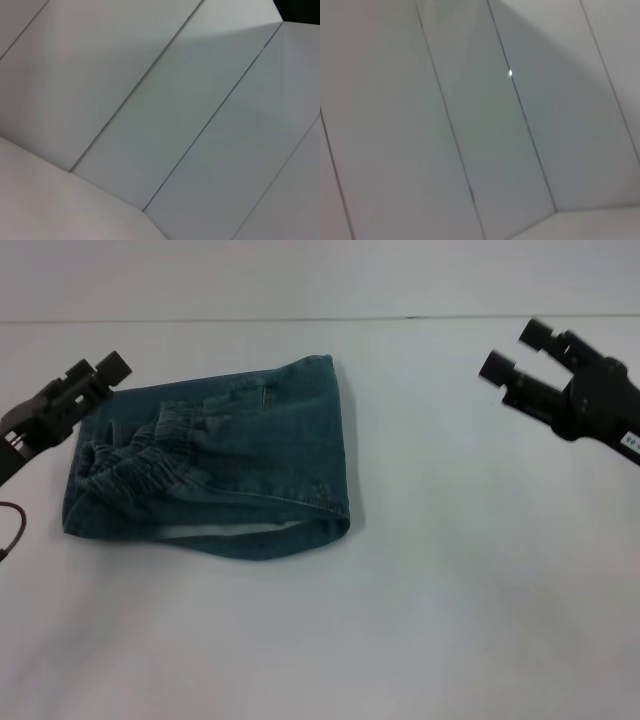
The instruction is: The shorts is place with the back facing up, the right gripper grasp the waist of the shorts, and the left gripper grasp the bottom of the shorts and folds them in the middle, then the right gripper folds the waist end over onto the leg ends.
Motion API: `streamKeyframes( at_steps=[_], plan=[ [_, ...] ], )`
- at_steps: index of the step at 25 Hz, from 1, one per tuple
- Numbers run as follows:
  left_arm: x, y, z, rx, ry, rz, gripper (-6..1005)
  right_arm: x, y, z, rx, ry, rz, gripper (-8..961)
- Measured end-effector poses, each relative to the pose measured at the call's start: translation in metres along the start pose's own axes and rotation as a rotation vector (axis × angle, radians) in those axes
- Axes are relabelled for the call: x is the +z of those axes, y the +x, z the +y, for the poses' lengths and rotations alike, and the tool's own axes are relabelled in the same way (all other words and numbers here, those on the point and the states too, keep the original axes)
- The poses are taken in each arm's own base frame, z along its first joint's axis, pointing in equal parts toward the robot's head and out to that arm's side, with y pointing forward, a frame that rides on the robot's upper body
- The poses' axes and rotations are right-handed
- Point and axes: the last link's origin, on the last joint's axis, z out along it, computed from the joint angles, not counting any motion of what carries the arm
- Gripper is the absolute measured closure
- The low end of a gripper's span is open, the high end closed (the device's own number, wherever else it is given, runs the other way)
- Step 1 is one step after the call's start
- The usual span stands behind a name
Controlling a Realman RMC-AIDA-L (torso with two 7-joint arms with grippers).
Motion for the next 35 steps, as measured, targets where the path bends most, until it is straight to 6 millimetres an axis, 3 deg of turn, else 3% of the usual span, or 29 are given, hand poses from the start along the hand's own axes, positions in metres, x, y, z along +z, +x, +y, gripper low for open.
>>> streamKeyframes(
  at_steps=[9,19,35],
  plan=[
    [0.007,-0.004,0.006,0.025,-0.047,-0.001,131,-0.006,-0.006,0.009,0.016,-0.156,0.098,25],
    [0.01,-0.001,0.007,0.066,-0.054,0.01,131,-0.013,-0.003,0.012,0.026,-0.158,0.096,26],
    [0.009,-0.002,0.001,0.09,-0.015,0.021,132,-0.005,0.0,0.012,-0.008,-0.147,0.089,27]
  ],
)
